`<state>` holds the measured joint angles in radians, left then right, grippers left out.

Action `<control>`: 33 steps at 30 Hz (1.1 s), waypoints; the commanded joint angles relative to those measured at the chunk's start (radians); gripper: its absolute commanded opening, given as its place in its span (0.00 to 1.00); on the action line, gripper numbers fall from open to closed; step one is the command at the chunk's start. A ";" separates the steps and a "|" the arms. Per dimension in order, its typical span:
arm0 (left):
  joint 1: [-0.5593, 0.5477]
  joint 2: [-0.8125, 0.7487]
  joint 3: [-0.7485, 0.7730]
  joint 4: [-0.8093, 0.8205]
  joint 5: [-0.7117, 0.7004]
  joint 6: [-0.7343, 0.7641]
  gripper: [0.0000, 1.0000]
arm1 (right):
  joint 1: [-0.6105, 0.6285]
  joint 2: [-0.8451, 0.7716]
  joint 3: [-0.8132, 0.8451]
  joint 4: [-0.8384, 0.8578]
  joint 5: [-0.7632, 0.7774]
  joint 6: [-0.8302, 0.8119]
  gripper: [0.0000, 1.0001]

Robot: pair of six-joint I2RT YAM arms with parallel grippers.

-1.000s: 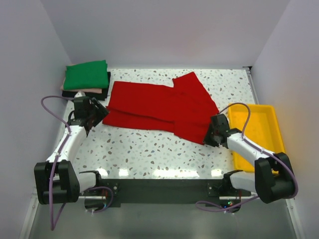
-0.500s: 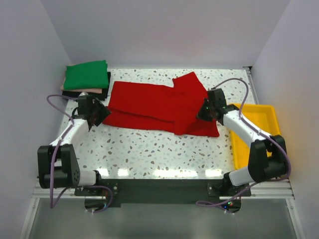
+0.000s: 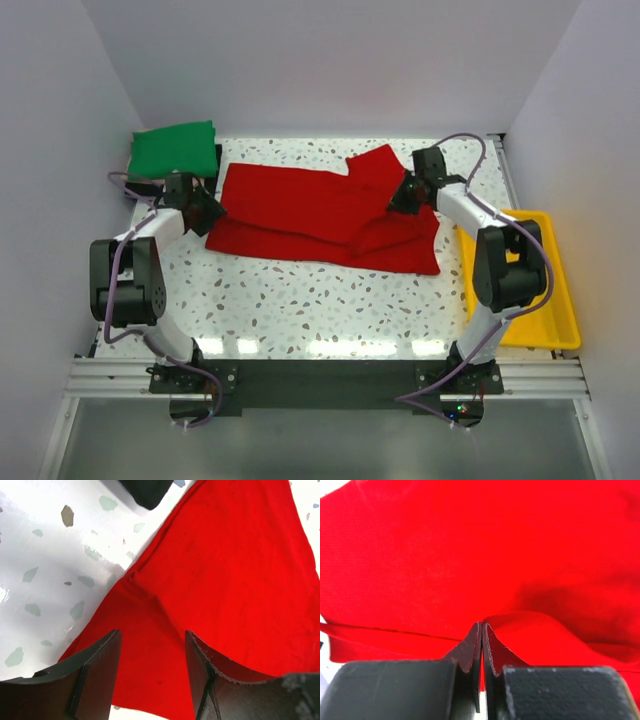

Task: Fold and stack the t-shirts
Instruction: Fold the tshirt

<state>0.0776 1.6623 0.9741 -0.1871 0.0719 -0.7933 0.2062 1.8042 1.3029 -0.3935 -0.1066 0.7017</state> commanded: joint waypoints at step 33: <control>-0.007 0.030 0.006 0.003 -0.086 -0.001 0.58 | -0.146 0.066 0.070 0.091 -0.062 0.035 0.14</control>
<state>0.0704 1.7157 0.9520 -0.1844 -0.0082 -0.8181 0.0677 1.8778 1.3457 -0.2710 -0.1955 0.7731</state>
